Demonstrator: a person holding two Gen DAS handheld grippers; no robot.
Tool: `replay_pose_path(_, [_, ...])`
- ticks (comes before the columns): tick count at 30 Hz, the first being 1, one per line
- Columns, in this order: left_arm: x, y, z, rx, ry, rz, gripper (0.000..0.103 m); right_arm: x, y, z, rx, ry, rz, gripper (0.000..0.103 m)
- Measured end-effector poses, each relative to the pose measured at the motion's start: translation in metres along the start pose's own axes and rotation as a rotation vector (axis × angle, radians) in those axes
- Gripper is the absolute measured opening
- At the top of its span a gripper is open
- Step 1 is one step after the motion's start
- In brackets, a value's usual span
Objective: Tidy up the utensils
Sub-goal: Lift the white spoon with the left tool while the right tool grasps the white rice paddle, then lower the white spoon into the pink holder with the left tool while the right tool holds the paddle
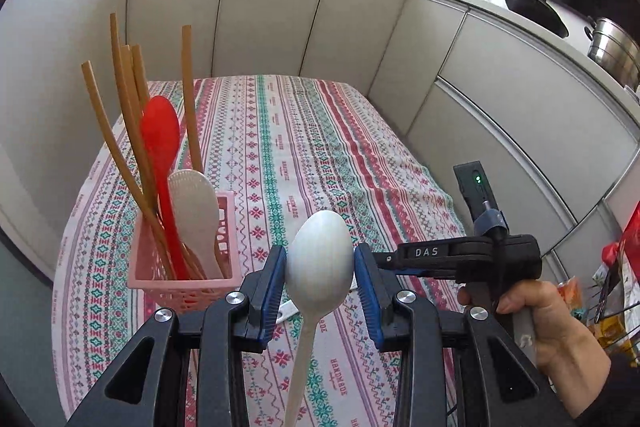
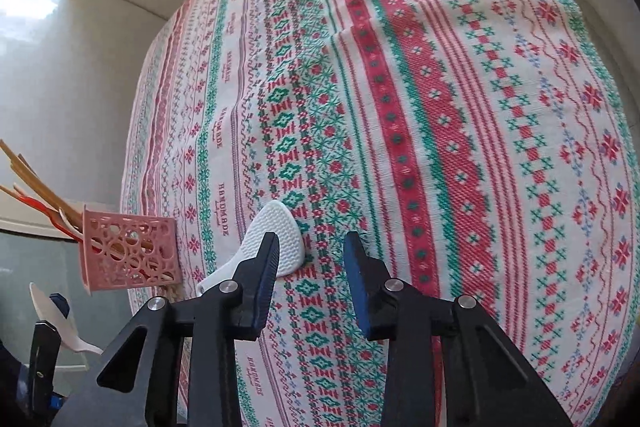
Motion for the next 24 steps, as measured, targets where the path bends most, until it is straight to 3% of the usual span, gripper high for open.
replay_pose_path(2, [-0.001, 0.006, 0.002, 0.028, 0.000, 0.002, 0.035, -0.008, 0.003, -0.005, -0.001, 0.007, 0.019, 0.027])
replay_pose_path(5, [-0.003, 0.017, 0.011, 0.091, -0.010, 0.017, 0.035, -0.015, 0.005, -0.015, -0.009, 0.010, 0.036, 0.010])
replay_pose_path(12, [-0.024, 0.043, 0.046, 0.254, -0.016, 0.104, 0.035, -0.032, 0.006, -0.006, 0.017, 0.005, 0.079, 0.004])
replay_pose_path(17, [-0.048, 0.062, 0.071, 0.377, -0.013, 0.197, 0.035, -0.051, 0.003, 0.030, 0.082, -0.032, 0.120, 0.003])
replay_pose_path(24, [-0.076, 0.079, 0.082, 0.514, 0.051, 0.270, 0.035, -0.069, -0.007, 0.082, 0.199, -0.065, 0.177, 0.003])
Point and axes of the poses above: each gripper's, at about its wrist camera, not at the fingertips, and z roughly against the way its jaws point, x to its right, y to its top, the point moved 10 cm from there along -z, roughly the way its jaws point, and after that the axes turned 5 degrees about -x, right-handed, at the moved point
